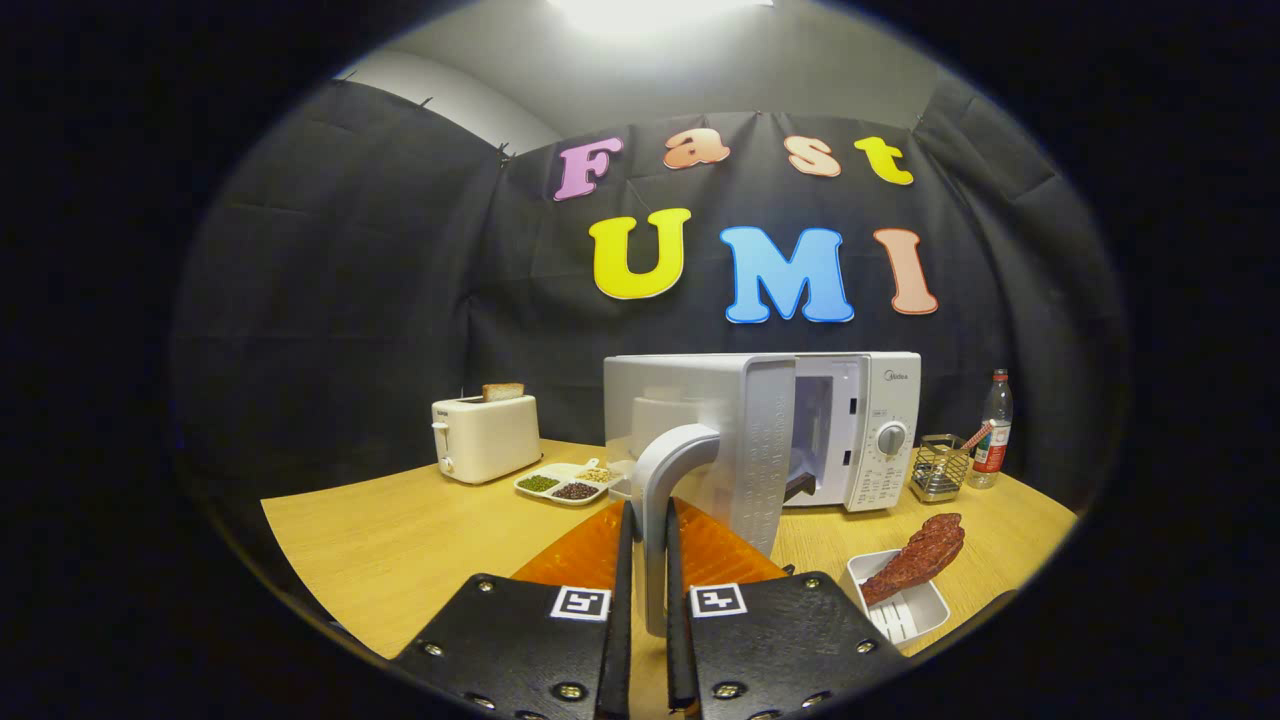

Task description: Open the microwave, put the food inside, and close the microwave door.

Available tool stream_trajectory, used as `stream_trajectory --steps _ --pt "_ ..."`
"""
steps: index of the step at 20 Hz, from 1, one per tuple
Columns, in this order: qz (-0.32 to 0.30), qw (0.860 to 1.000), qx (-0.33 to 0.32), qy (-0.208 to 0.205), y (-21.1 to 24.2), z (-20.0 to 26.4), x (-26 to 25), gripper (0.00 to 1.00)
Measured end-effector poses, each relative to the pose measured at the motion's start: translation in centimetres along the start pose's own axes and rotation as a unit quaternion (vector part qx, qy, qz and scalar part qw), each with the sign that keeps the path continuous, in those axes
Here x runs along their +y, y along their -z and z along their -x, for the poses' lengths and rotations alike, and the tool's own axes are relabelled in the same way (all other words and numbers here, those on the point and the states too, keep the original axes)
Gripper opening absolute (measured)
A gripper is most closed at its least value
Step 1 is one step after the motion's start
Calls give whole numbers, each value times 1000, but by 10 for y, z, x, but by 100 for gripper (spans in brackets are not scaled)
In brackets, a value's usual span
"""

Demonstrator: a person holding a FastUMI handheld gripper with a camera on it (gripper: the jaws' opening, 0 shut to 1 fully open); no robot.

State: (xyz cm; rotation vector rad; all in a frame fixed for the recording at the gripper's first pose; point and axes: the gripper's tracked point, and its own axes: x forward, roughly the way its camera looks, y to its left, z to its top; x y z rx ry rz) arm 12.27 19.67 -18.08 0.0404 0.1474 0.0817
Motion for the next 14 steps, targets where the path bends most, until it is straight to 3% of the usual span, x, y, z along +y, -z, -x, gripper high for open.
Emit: stream_trajectory --steps 7,14 --pt "20 999 -29 -27 2 19 114 15" --pt "22 992 29 -121 45 33 227 14"
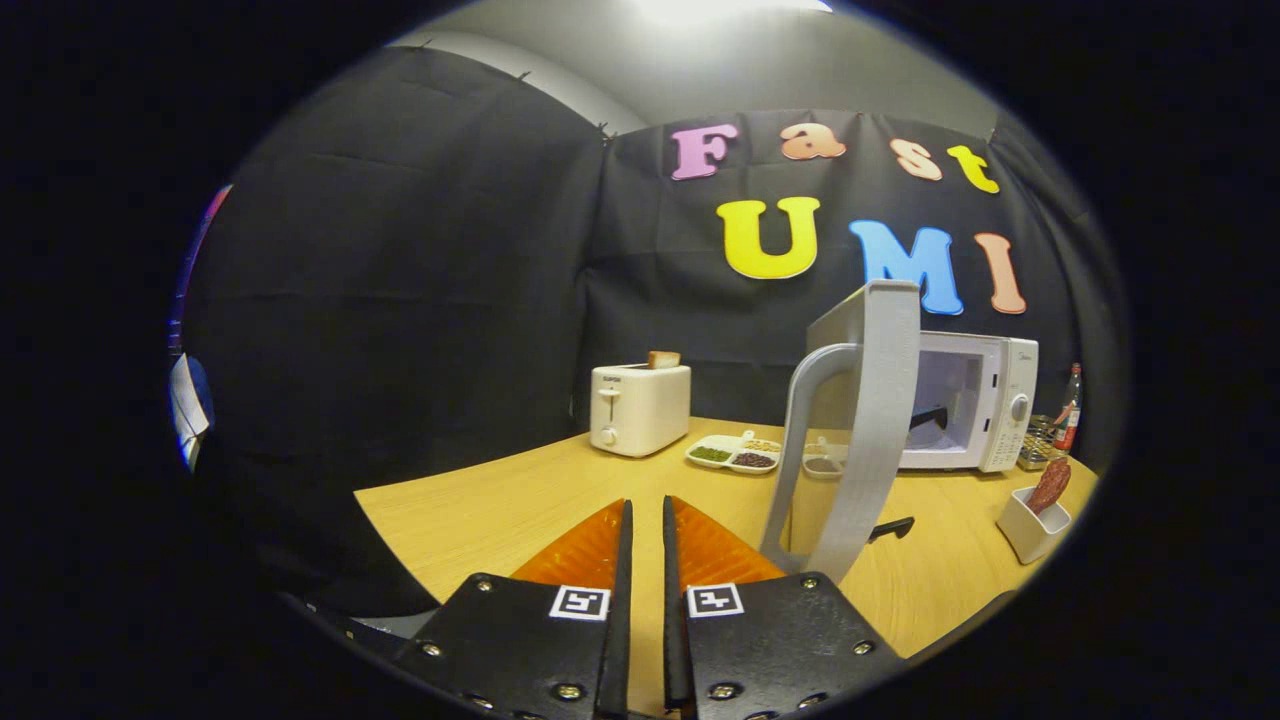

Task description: Open the microwave, put the food inside, and close the microwave door.

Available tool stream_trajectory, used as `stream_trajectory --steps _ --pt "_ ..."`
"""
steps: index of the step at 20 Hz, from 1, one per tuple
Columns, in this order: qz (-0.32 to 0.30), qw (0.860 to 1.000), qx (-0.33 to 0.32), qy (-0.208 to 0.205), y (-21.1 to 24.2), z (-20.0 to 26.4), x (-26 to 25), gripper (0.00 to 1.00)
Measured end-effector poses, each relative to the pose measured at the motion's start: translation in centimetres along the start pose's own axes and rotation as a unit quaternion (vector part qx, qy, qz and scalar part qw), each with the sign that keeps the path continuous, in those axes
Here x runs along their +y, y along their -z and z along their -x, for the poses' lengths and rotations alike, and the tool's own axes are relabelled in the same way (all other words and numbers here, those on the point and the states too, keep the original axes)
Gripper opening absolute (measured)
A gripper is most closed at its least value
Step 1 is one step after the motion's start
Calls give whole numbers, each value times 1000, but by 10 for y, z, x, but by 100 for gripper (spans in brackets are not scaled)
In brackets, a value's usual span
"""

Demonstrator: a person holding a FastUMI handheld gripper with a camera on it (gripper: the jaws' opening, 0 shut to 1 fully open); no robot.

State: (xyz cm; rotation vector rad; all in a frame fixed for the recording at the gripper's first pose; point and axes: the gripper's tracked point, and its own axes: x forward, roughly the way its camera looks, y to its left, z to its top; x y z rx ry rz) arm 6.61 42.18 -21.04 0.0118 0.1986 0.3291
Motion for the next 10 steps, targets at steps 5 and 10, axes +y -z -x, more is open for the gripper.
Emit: stream_trajectory --steps 5,10 --pt "47 998 -13 -39 -9 35 -22 14" --pt "38 999 -16 -3 -15 52 -116 71"
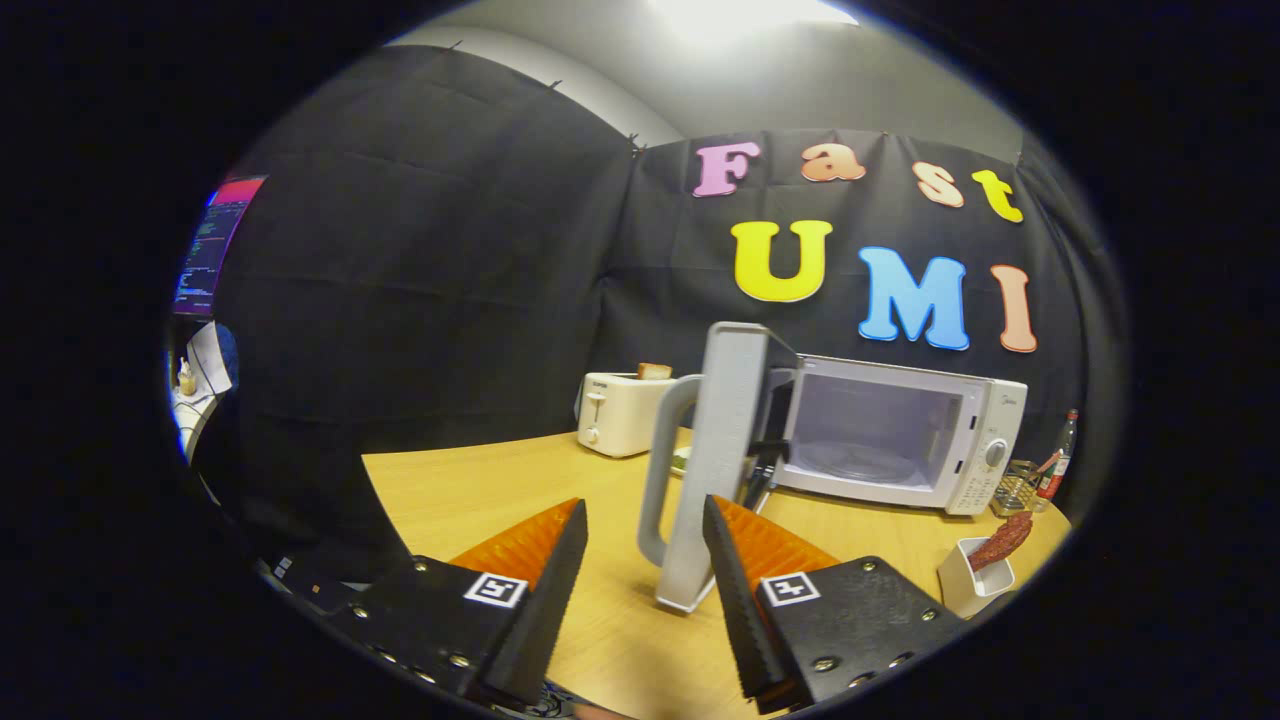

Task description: Open the microwave, put the food inside, and close the microwave door.

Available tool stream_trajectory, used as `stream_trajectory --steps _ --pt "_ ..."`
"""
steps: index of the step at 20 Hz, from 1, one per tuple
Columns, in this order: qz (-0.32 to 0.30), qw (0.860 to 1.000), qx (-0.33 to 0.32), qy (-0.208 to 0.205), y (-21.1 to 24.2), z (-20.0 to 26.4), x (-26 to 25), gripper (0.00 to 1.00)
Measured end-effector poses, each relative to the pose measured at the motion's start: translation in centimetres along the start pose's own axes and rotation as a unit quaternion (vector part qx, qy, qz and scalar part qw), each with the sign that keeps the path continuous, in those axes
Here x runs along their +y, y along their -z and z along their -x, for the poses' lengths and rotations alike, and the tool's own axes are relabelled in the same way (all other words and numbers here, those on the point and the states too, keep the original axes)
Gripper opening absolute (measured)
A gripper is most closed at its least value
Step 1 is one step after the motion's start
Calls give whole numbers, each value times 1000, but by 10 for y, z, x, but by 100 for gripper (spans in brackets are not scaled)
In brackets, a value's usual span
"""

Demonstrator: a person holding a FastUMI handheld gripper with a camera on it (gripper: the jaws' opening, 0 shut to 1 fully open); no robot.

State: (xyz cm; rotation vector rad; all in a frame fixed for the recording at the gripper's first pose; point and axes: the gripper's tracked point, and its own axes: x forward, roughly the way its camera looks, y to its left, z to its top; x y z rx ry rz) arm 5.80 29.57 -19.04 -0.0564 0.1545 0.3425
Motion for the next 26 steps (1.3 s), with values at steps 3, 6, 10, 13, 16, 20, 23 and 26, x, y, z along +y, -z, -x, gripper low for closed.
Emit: stream_trajectory --steps 3,6,10,13,16,20,23,26 --pt "7 999 9 33 1 7 -56 94" --pt "-8 998 24 55 9 18 -115 97" --pt "-35 991 37 127 20 38 -219 97" --pt "-38 981 45 185 32 47 -293 97" --pt "-72 974 68 203 58 47 -342 97" --pt "-128 966 83 207 86 40 -380 97" --pt "-182 962 93 180 106 27 -382 99" --pt "-259 952 89 133 110 11 -375 98"
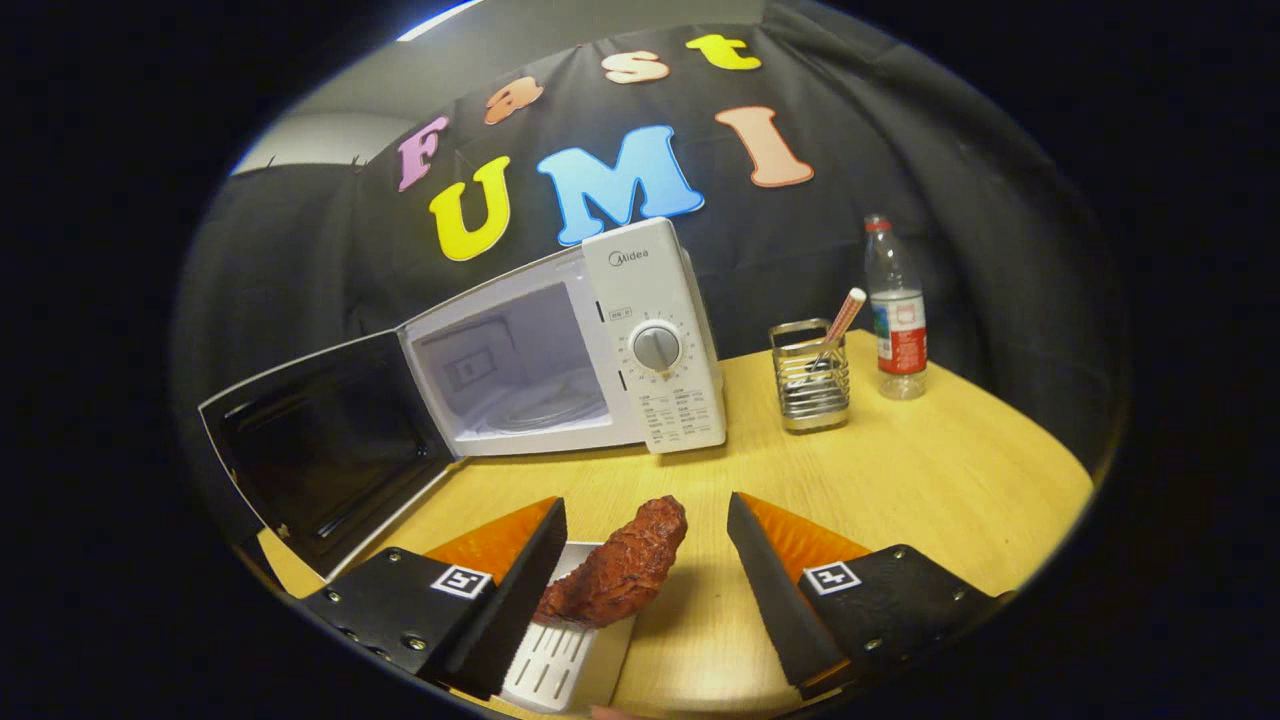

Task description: Open the microwave, put the food inside, and close the microwave door.

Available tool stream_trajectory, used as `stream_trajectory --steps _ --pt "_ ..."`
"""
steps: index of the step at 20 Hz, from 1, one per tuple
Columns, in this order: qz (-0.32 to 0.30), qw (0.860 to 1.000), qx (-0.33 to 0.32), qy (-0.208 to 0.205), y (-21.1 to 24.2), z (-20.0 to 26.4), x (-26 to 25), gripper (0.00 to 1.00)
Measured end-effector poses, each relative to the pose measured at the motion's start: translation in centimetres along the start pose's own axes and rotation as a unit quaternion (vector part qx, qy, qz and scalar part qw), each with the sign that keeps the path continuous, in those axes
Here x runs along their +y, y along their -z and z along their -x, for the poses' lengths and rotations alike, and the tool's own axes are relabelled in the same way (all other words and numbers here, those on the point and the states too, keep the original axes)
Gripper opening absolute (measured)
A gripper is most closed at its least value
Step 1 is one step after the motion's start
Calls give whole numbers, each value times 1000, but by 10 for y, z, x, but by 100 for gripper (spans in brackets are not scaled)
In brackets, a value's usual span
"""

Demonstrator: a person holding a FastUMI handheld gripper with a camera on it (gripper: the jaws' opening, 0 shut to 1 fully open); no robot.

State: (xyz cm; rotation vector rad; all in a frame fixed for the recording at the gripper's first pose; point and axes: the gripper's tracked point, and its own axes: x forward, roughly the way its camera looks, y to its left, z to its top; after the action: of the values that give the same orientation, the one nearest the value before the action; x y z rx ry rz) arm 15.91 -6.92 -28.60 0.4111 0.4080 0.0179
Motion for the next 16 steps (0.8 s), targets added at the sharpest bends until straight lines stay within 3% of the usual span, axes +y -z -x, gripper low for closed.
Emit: stream_trajectory --steps 4,5,6,8,10,11,16 --pt "-95 995 24 -24 7 -17 -2 41" --pt "-117 992 32 -38 11 -20 2 34" --pt "-135 989 35 -46 9 -13 1 34" --pt "-190 978 37 -73 3 -12 8 18" --pt "-221 971 37 -87 -2 -10 13 18" --pt "-230 968 38 -89 -3 -6 18 10" --pt "-259 962 23 -87 -20 6 27 10"
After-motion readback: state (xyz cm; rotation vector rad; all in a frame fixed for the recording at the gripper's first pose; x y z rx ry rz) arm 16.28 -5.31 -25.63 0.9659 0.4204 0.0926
